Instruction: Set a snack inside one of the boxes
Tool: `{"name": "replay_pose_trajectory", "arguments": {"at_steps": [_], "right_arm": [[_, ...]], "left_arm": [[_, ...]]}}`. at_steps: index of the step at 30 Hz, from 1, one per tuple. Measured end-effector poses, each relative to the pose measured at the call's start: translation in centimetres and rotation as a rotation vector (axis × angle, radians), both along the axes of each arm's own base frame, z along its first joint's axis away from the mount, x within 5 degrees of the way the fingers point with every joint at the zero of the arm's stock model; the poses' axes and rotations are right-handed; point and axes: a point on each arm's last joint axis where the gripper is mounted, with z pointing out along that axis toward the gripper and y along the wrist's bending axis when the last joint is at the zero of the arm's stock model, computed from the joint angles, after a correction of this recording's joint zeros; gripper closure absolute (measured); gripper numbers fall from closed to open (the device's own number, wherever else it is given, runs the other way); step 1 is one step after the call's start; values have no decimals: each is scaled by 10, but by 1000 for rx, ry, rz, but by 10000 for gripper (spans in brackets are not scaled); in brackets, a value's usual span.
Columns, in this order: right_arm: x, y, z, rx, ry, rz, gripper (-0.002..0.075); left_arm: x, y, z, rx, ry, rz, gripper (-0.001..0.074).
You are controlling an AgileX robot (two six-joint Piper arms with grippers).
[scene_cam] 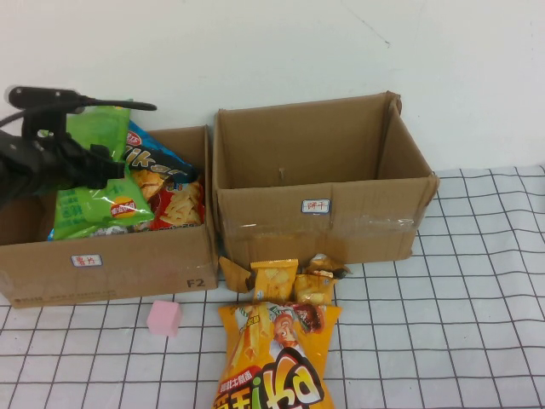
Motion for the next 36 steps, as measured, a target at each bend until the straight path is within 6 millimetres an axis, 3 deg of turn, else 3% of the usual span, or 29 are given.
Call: {"name": "replay_pose_trajectory", "arguments": {"at_steps": [6, 10, 13, 16, 18, 20, 26, 31, 36], "right_arm": [[0, 0, 0, 0, 0, 0, 726], [0, 0, 0, 0, 0, 0, 726], [0, 0, 0, 0, 0, 0, 726], [0, 0, 0, 0, 0, 0, 726], [0, 0, 0, 0, 0, 0, 726], [0, 0, 0, 0, 0, 0, 726], [0, 0, 0, 0, 0, 0, 726], [0, 0, 0, 0, 0, 0, 726], [0, 0, 0, 0, 0, 0, 726]], "left_arm": [[-12, 21, 15, -58, 77, -41, 294], [-30, 43, 45, -95, 90, -56, 309], [-49, 59, 80, -102, 41, -45, 377], [-71, 69, 115, -104, -9, -42, 508], [-93, 68, 137, -99, -43, -52, 627], [-115, 62, 155, -89, -79, -66, 687], [-204, 31, 187, -145, -237, -117, 728], [-272, 8, 186, -185, -337, -154, 730], [-327, -8, 166, -171, -406, -171, 733]]}}
